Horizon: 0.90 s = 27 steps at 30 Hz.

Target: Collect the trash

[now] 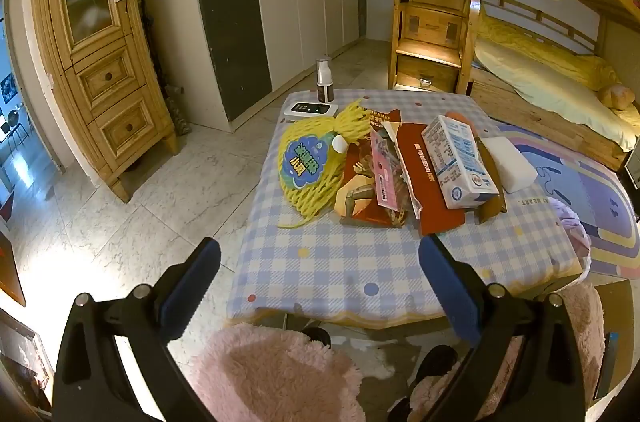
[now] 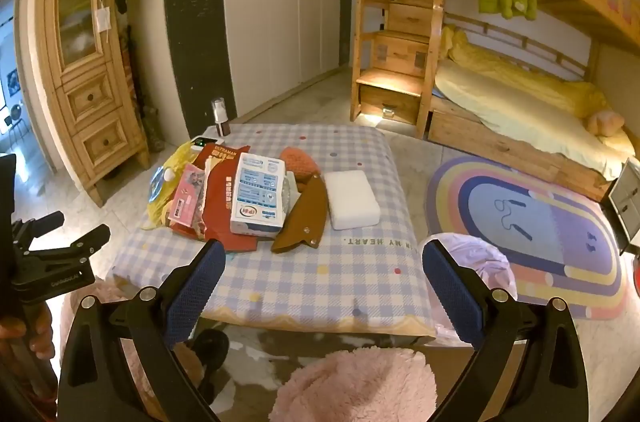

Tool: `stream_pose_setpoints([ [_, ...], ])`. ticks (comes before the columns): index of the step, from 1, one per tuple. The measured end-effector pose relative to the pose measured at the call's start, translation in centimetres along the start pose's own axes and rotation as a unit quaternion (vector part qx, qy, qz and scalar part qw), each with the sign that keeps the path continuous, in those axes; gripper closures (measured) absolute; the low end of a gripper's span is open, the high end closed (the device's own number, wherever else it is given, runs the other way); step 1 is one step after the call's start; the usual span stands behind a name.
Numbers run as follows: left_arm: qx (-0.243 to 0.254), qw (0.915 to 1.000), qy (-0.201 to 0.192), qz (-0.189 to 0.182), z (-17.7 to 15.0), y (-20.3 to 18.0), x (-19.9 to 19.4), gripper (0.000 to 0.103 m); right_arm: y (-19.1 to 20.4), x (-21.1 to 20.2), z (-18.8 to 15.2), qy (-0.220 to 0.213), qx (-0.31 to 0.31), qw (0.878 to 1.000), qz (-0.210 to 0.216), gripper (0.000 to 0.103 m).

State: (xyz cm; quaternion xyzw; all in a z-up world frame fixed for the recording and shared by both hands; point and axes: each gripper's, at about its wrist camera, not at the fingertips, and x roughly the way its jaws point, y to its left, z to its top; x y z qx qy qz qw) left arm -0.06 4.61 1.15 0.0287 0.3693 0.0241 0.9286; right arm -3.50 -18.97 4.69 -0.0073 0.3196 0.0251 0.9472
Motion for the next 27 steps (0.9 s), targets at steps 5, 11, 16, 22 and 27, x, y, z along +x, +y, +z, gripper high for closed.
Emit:
stream_pose_setpoints([
  [5, 0.000, 1.0000, 0.001, 0.000, -0.02, -0.02, 0.01, 0.007, -0.03, 0.05, 0.06, 0.001, 0.001, 1.000, 0.000, 0.005],
  [11, 0.000, 1.0000, 0.001, 0.000, -0.04, -0.04, 0.03, 0.007, 0.32, 0.04, 0.04, 0.002, -0.001, 1.000, 0.001, 0.005],
  [16, 0.000, 1.0000, 0.001, -0.001, -0.05, -0.04, 0.11, 0.007, 0.04, 0.03, -0.08, 0.000, 0.002, 1.000, 0.000, 0.005],
  [22, 0.001, 1.0000, 0.001, 0.000, -0.07, -0.06, 0.12, 0.007, 0.08, 0.04, -0.01, 0.000, 0.004, 1.000, 0.000, 0.005],
  [27, 0.000, 1.0000, 0.001, 0.000, -0.06, -0.05, 0.13, 0.007, 0.07, 0.02, 0.01, 0.000, 0.004, 1.000, 0.001, 0.005],
])
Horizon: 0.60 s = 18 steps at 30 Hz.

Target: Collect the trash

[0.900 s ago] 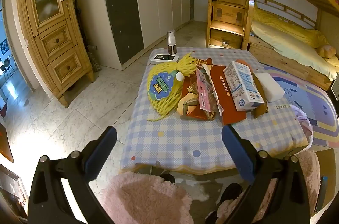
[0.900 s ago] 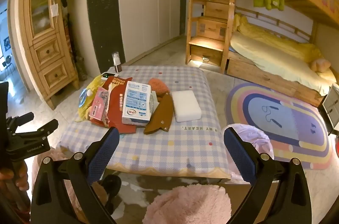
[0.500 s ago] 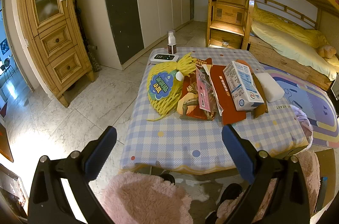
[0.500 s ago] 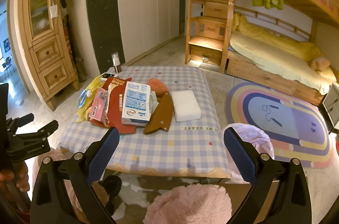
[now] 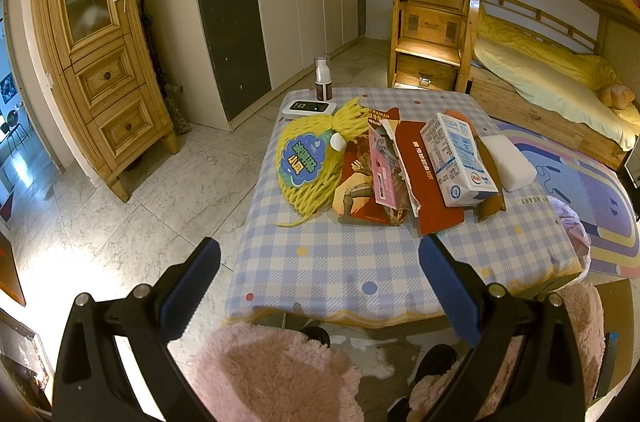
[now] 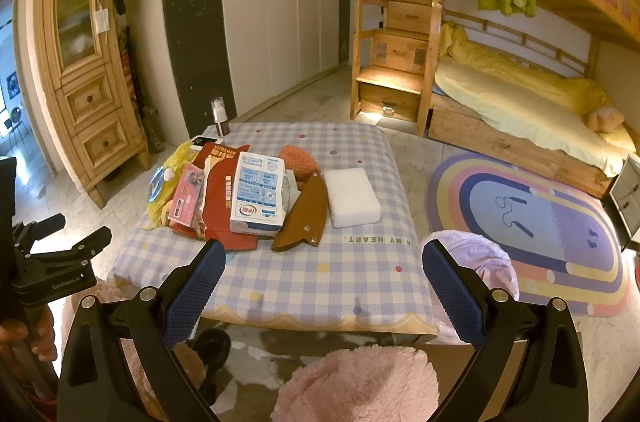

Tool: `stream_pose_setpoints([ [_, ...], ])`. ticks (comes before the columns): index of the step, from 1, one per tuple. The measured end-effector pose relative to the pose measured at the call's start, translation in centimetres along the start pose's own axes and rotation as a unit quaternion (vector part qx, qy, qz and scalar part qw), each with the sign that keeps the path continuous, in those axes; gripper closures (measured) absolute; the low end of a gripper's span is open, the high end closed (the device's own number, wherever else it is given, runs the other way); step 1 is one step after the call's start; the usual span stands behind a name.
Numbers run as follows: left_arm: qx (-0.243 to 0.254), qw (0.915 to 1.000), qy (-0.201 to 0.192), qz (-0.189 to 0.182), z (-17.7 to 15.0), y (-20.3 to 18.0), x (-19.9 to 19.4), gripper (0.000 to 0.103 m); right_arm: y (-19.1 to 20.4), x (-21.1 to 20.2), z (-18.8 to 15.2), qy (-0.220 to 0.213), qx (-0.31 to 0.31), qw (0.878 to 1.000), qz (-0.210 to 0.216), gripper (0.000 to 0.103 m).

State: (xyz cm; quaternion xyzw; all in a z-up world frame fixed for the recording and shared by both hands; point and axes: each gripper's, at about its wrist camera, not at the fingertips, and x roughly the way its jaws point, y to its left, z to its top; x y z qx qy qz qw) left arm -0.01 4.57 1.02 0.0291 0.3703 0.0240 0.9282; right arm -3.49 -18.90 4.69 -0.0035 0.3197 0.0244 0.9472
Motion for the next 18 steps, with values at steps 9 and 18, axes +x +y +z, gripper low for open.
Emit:
stream_pose_setpoints([
  [9, 0.000, 1.0000, 0.000, -0.001, 0.01, 0.01, 0.00, 0.007, 0.04, 0.01, 0.14, -0.001, 0.000, 1.000, 0.000, 0.005],
  [18, -0.001, 1.0000, 0.002, 0.002, -0.01, 0.02, 0.12, 0.007, -0.27, 0.74, 0.47, -0.005, 0.001, 1.000, 0.004, 0.005],
])
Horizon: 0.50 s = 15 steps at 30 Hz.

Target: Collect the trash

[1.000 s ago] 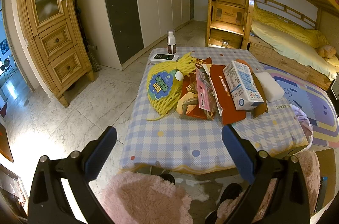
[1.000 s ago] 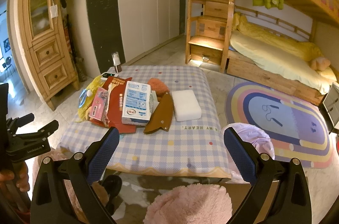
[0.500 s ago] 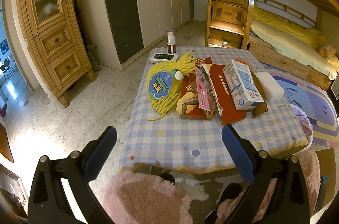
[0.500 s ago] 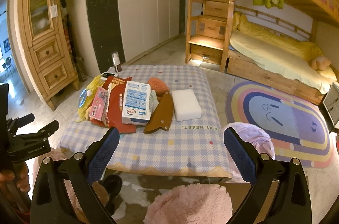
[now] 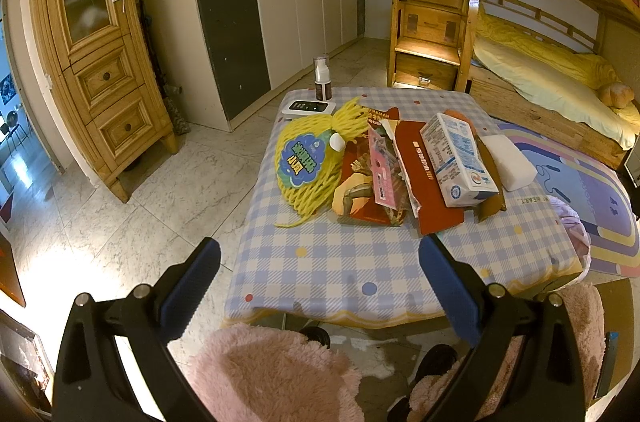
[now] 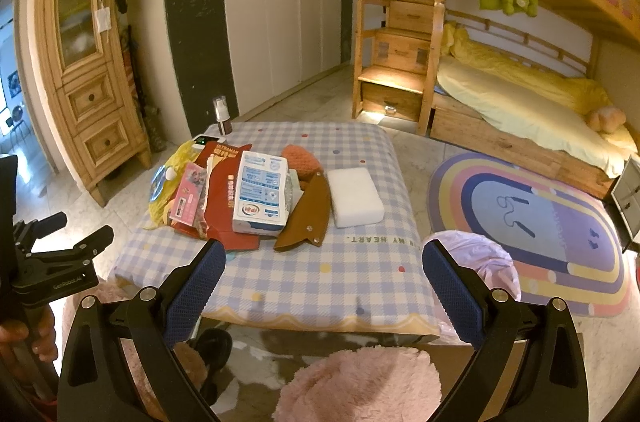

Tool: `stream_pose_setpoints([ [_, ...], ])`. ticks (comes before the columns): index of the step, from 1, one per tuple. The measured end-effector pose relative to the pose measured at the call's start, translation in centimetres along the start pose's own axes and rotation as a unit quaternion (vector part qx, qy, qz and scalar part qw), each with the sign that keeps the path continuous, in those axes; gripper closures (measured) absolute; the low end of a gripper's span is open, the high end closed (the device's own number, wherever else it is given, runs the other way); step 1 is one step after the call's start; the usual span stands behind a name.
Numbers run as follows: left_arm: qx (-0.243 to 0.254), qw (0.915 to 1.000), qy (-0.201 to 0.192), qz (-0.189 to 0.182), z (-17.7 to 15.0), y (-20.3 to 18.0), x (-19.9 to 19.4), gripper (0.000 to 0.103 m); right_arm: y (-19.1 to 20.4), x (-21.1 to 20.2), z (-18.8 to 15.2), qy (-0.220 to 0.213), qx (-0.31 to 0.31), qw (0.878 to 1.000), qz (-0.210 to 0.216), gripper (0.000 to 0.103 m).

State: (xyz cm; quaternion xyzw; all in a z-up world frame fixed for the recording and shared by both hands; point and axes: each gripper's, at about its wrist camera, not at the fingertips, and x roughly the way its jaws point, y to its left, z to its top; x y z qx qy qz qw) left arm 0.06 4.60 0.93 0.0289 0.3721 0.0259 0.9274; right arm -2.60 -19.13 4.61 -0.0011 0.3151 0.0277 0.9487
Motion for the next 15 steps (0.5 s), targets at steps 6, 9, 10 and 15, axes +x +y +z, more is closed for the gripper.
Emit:
stream_pose_setpoints([
  [6, -0.004, 1.0000, 0.006, 0.003, -0.4, 0.4, 1.3, 0.007, 1.6, 1.1, -0.5, -0.018, -0.001, 1.000, 0.021, 0.006],
  [9, -0.011, 0.9999, 0.008, 0.003, -0.5, 0.8, 1.9, 0.007, 2.0, 2.7, 0.0, -0.024, 0.017, 0.998, 0.046, 0.006],
  [10, -0.014, 0.9999, 0.008, 0.001, -0.4, 1.0, 2.1, 0.007, 1.8, 3.0, 0.0, -0.019, 0.027, 0.998, 0.059, 0.006],
  [15, -0.013, 0.9998, 0.015, 0.009, -0.5, 1.5, 3.4, 0.007, 2.6, 4.6, -0.2, -0.012, 0.015, 0.997, 0.078, 0.006],
])
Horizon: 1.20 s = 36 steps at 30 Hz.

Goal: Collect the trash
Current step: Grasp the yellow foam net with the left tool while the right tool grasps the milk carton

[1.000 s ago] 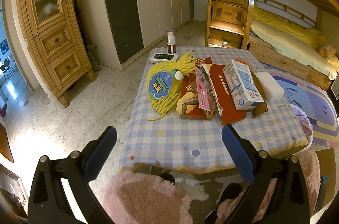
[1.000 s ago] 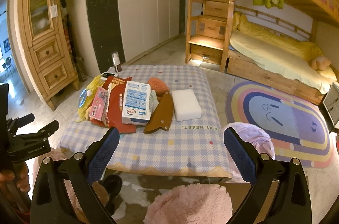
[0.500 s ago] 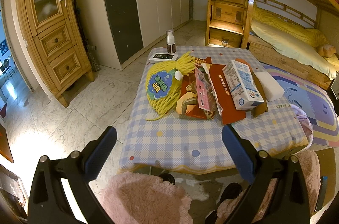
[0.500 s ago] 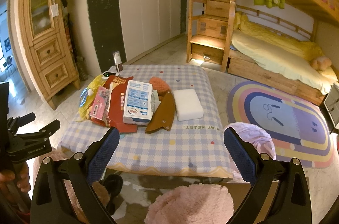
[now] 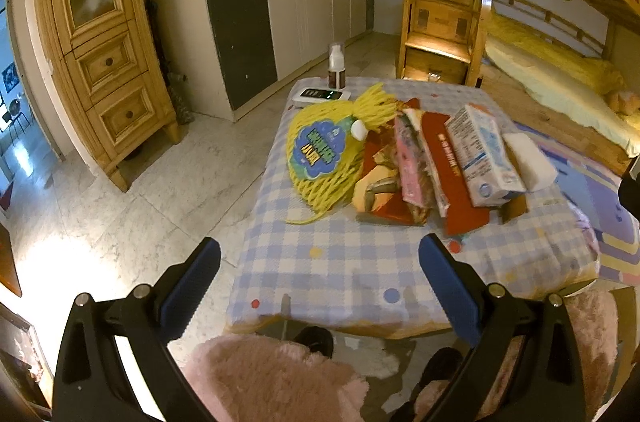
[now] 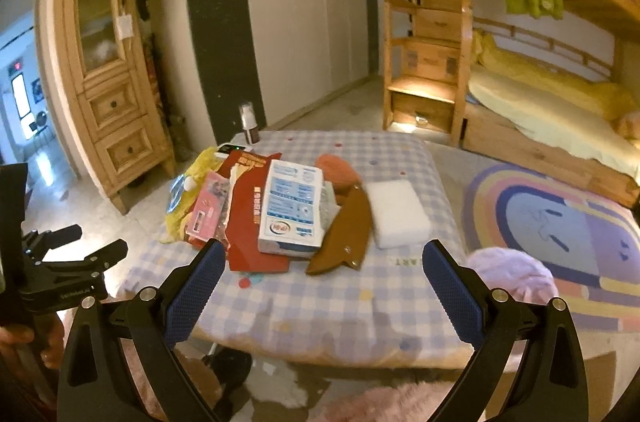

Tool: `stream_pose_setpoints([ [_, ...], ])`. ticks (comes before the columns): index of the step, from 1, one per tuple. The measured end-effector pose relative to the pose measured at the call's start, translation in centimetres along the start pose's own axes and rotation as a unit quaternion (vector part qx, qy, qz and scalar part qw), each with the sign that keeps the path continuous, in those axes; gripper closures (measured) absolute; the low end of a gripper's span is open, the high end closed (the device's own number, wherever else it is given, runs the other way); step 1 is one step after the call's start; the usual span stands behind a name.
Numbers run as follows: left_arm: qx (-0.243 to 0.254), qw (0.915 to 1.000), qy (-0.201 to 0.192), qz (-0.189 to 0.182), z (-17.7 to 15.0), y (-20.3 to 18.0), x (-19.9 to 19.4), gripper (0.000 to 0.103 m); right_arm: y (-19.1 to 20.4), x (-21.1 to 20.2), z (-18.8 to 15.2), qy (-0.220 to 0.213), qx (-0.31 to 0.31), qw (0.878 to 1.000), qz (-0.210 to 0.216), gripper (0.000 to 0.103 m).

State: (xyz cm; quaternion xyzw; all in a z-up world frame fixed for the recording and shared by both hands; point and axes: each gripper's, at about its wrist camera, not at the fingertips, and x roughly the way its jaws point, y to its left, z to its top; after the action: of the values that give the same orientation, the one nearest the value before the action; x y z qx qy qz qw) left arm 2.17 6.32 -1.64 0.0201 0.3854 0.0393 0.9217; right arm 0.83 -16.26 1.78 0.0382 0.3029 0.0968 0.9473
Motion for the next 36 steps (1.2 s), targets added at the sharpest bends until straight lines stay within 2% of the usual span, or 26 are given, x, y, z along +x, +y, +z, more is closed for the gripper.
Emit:
stream_pose_setpoints([
  [7, 0.003, 1.0000, -0.005, -0.004, 0.0, -0.2, 1.7, 0.007, 0.9, 3.4, -0.5, 0.038, -0.032, 0.999, -0.021, 0.006],
  [13, -0.009, 0.9999, 0.005, -0.004, 0.6, 0.0, 3.6, 0.007, 1.3, 6.1, -0.8, 0.040, -0.049, 0.998, 0.010, 0.013],
  [15, -0.015, 0.9999, 0.004, -0.005, 0.8, 0.4, 4.1, 0.007, 1.6, 6.9, -0.7, 0.037, -0.057, 0.998, 0.012, 0.033],
  [16, -0.016, 0.9999, 0.003, -0.005, 0.9, 0.5, 4.2, 0.007, 1.8, 7.3, -0.6, 0.040, -0.058, 0.997, 0.011, 0.035],
  [18, -0.017, 0.9998, 0.004, -0.002, 1.0, 0.6, 4.8, 0.007, 1.9, 8.2, -0.6, 0.040, -0.059, 0.997, 0.014, 0.032],
  [20, -0.019, 0.9998, 0.008, -0.004, 1.0, 0.6, 5.2, 0.007, 1.9, 8.9, -0.5, 0.041, -0.059, 0.997, 0.016, 0.018],
  [21, -0.018, 0.9998, 0.010, -0.004, 1.0, 0.6, 5.4, 0.007, 1.9, 9.3, -0.5, 0.042, -0.059, 0.997, 0.017, 0.016],
  [34, -0.022, 0.9995, 0.022, 0.008, 0.8, 1.5, 6.6, 0.007, 0.7, 13.4, -0.6, 0.079, -0.021, 0.996, 0.020, 0.019],
  [36, -0.023, 0.9995, 0.022, 0.007, 0.8, 1.7, 6.6, 0.007, 0.7, 13.4, -0.7, 0.078, -0.018, 0.997, 0.022, 0.028],
])
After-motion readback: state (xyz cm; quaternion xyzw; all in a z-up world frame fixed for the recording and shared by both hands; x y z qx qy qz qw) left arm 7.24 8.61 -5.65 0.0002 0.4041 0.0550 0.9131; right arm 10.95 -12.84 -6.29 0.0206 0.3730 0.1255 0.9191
